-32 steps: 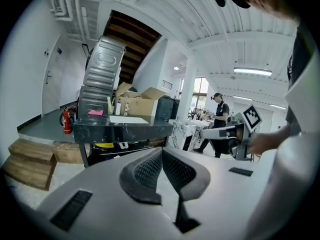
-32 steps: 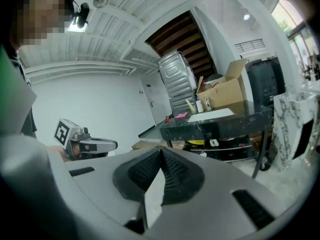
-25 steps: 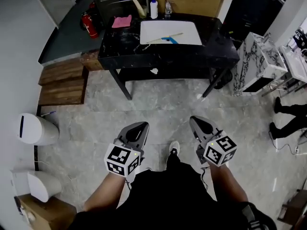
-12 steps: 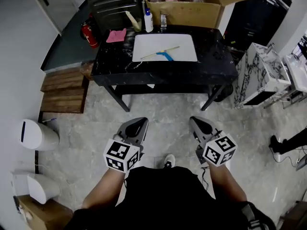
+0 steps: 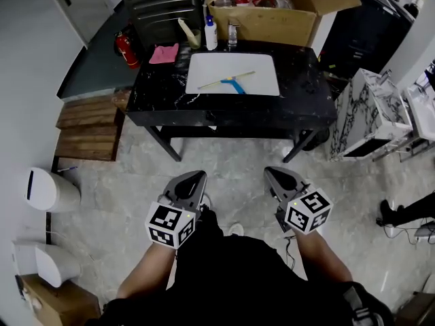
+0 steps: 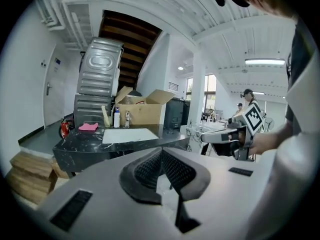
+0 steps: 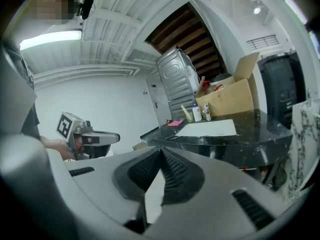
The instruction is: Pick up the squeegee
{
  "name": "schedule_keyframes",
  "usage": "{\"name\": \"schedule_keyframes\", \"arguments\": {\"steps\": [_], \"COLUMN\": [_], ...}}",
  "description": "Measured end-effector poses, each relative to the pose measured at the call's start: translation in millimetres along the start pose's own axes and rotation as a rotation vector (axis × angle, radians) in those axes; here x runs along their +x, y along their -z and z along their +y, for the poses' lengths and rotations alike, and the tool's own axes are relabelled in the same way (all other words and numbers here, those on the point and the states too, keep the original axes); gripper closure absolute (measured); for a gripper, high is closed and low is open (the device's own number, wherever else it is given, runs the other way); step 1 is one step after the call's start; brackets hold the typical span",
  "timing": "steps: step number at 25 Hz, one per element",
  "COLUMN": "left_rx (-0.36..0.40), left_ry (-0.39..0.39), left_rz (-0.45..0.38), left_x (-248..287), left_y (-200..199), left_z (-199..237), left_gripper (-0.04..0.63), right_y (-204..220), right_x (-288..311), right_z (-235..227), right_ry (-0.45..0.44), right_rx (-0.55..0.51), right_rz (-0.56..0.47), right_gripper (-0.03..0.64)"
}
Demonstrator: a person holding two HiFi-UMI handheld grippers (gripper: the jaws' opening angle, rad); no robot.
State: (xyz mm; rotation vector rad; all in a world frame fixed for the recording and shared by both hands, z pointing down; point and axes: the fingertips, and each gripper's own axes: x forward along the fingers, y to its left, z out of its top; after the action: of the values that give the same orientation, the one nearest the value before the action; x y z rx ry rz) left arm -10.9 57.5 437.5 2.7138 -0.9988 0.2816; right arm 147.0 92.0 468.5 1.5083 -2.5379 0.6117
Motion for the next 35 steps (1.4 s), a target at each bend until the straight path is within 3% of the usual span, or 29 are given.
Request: {"name": "schedule_keyframes", "arguments": {"steps": [3, 12, 24, 35], "left_rx": [-0.031, -0.018, -0.017, -0.003], "left_ry": [0.011, 0.052, 0.105, 0.180], "left_rz": [-0.024, -0.040, -0.019, 0.026], "left_x": [14.9, 72.5, 158.6, 214.2], "left_y": [-4.4, -32.3, -71.4, -87.9], "left_z": [11.3, 67.1, 150.6, 215.6], "left_gripper": [0.578, 0.578, 0.578, 0.578], "right_y": [-6.7, -32.1, -88.8, -114.8], "right_x": [16.3, 71.1, 163.3, 234.5], "right_z": [-11.8, -43.5, -91.9, -130.3], "right_ry": [0.012, 0.053, 0.101, 0.182], "right_rx": [0.027, 0.024, 0.027, 0.077], "right_rz": [-0.024, -0.010, 0.027, 0.048], "right_gripper": [0.607, 0.607, 0.607, 0.607]}}
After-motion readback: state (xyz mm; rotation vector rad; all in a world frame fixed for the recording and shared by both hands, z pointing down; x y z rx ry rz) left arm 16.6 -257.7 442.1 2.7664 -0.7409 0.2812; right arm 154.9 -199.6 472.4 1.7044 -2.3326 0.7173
